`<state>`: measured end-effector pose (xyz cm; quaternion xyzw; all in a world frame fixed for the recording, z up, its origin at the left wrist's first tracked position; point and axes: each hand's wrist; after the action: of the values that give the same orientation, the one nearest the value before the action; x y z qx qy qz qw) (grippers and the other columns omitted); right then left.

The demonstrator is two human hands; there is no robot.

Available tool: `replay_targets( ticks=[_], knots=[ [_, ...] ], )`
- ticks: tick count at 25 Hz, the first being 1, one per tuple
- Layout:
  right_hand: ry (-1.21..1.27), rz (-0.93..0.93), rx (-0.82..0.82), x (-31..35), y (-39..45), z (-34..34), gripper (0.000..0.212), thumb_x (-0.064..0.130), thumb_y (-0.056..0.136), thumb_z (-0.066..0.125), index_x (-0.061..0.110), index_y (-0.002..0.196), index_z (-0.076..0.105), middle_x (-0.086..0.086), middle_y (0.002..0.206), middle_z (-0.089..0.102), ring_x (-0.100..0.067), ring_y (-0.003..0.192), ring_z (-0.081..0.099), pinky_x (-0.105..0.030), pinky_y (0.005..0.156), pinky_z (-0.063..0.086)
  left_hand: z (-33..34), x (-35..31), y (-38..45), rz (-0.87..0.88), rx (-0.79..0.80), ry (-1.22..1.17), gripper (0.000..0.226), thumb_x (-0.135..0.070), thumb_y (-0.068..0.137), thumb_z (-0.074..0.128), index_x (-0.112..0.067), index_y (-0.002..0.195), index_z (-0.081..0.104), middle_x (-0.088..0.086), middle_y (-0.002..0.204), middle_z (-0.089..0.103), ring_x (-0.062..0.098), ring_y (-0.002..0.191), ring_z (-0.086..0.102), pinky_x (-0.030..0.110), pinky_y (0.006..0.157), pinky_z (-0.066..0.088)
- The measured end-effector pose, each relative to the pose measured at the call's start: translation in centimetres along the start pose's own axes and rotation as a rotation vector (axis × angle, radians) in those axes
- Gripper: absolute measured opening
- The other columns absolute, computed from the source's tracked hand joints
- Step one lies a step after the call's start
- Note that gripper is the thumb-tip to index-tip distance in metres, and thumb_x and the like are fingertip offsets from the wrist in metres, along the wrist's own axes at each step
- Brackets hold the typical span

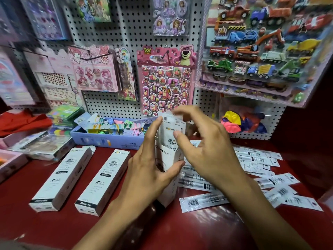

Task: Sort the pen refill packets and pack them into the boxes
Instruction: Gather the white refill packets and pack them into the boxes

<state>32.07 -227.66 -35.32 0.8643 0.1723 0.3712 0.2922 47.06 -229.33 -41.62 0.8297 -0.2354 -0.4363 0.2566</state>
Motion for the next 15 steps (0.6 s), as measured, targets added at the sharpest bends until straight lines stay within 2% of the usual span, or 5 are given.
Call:
replay_targets(
  ticks=[3, 7, 10, 13, 15],
  knots=[
    [-0.054, -0.021, 0.020, 0.0, 0.0, 0.5, 0.018, 0.016, 0.085, 0.059, 0.023, 0.100, 0.067, 0.012, 0.088, 0.068, -0.011, 0.080, 0.062, -0.034, 0.073, 0.052, 0.0, 0.2, 0.0, -0.017, -0.001, 0.013, 0.102, -0.043, 0.069, 0.074, -0.051, 0.147, 0.009, -0.001, 0.127, 0.062, 0.030, 0.090, 0.067, 0.035, 0.076, 0.055],
    [-0.043, 0.031, -0.043, 0.2, -0.1, 1.0, 0.010, 0.022, 0.089, 0.064, 0.020, 0.098, 0.065, 0.014, 0.079, 0.057, -0.010, 0.077, 0.056, -0.027, 0.068, 0.044, -0.1, 0.2, 0.0, -0.023, 0.000, -0.002, 0.101, -0.046, 0.068, 0.073, -0.049, 0.148, 0.011, -0.007, 0.128, 0.061, 0.022, 0.084, 0.068, 0.029, 0.074, 0.054],
    [-0.228, 0.078, -0.006, 0.8, 0.0, 1.0, 0.019, 0.019, 0.084, 0.061, 0.027, 0.101, 0.059, 0.010, 0.068, 0.052, -0.017, 0.076, 0.050, -0.032, 0.067, 0.037, -0.1, -0.1, -0.1, -0.016, -0.003, 0.015, 0.101, -0.042, 0.069, 0.078, -0.051, 0.146, 0.012, 0.000, 0.125, 0.064, 0.020, 0.094, 0.066, 0.023, 0.075, 0.049],
    [-0.457, 0.088, 0.069, 1.4, 0.0, 0.4, 0.018, 0.024, 0.086, 0.058, 0.031, 0.102, 0.062, 0.006, 0.069, 0.057, -0.018, 0.080, 0.045, -0.033, 0.075, 0.031, 0.1, -0.4, -0.3, 0.008, -0.012, 0.033, 0.101, -0.041, 0.070, 0.079, -0.050, 0.146, 0.014, -0.009, 0.131, 0.060, 0.014, 0.100, 0.067, 0.030, 0.080, 0.054],
    [-0.377, 0.123, 0.079, 1.4, 0.0, 0.1, 0.021, 0.027, 0.088, 0.058, 0.031, 0.109, 0.059, 0.005, 0.076, 0.064, -0.020, 0.081, 0.052, -0.035, 0.082, 0.037, 0.2, -0.4, -0.3, 0.005, -0.022, 0.042, 0.100, -0.042, 0.070, 0.079, -0.049, 0.147, 0.015, -0.008, 0.131, 0.061, 0.017, 0.100, 0.068, 0.033, 0.081, 0.055]
  ],
)
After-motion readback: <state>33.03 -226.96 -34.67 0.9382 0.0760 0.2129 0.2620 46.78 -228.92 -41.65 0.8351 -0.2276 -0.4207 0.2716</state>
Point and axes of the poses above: each hand's wrist, its own y-axis towards the middle knuckle, its own z-axis out of the palm, x = y × z
